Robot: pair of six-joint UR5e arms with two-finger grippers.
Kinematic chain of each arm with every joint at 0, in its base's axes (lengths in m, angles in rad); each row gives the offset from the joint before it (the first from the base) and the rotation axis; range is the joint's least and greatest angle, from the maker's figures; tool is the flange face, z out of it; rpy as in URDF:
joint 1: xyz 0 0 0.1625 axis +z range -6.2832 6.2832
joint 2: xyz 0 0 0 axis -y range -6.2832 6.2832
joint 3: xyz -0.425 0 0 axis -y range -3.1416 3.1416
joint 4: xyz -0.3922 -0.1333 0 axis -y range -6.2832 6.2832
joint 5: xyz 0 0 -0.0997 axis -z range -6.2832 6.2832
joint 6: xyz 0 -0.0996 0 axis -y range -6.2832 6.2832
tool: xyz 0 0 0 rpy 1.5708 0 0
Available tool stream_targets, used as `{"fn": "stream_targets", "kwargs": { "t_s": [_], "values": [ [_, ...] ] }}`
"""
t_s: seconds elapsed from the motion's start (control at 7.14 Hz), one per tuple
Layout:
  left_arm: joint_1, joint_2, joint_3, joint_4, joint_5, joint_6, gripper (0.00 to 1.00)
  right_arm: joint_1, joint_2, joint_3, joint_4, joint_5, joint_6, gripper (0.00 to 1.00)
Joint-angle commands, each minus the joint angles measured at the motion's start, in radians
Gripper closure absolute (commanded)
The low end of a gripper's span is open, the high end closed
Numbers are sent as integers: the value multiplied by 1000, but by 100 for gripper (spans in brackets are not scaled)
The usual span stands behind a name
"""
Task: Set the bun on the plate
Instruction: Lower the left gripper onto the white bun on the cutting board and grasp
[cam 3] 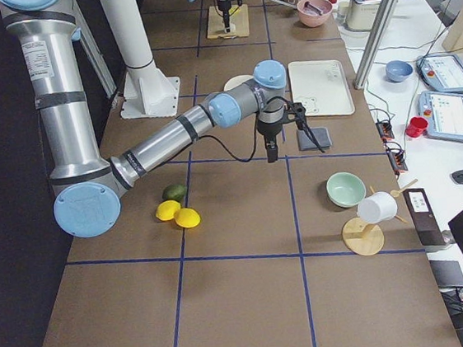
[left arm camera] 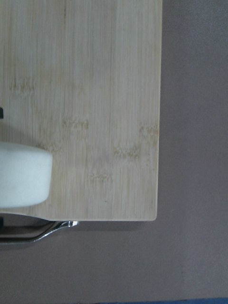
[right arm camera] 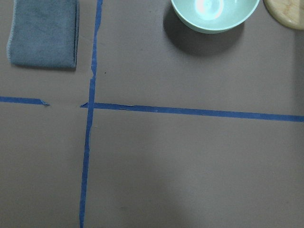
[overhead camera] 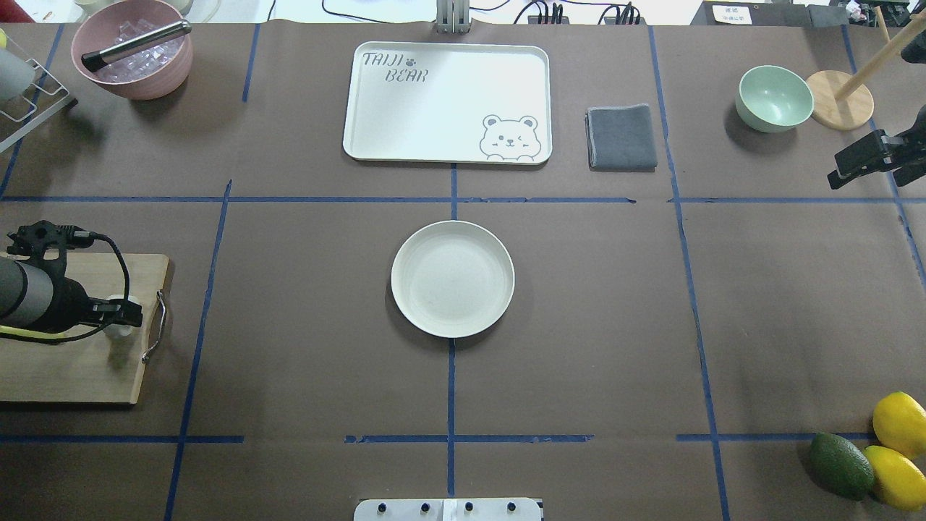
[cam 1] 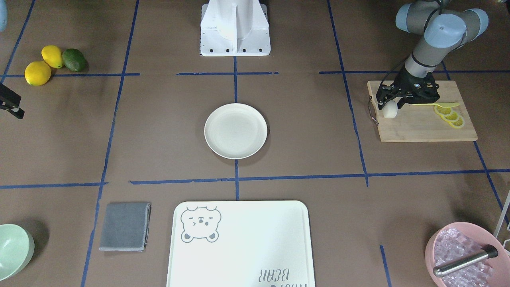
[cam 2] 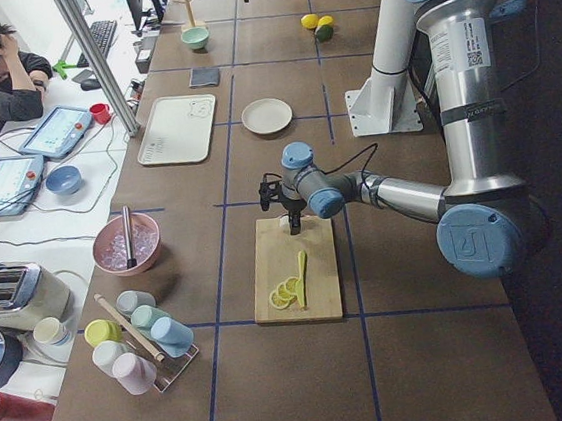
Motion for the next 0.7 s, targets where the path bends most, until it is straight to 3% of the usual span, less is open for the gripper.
{"fn": "stream_targets", "kwargs": {
  "t_s": [0.0,0.56],
  "values": [
    [-1,1,-1,0,1,0,56,0,-1,0,0,0,1,0],
    [-7,4,-13,0,1,0,69,1,-5,6,0,8,2,0]
  ]
}}
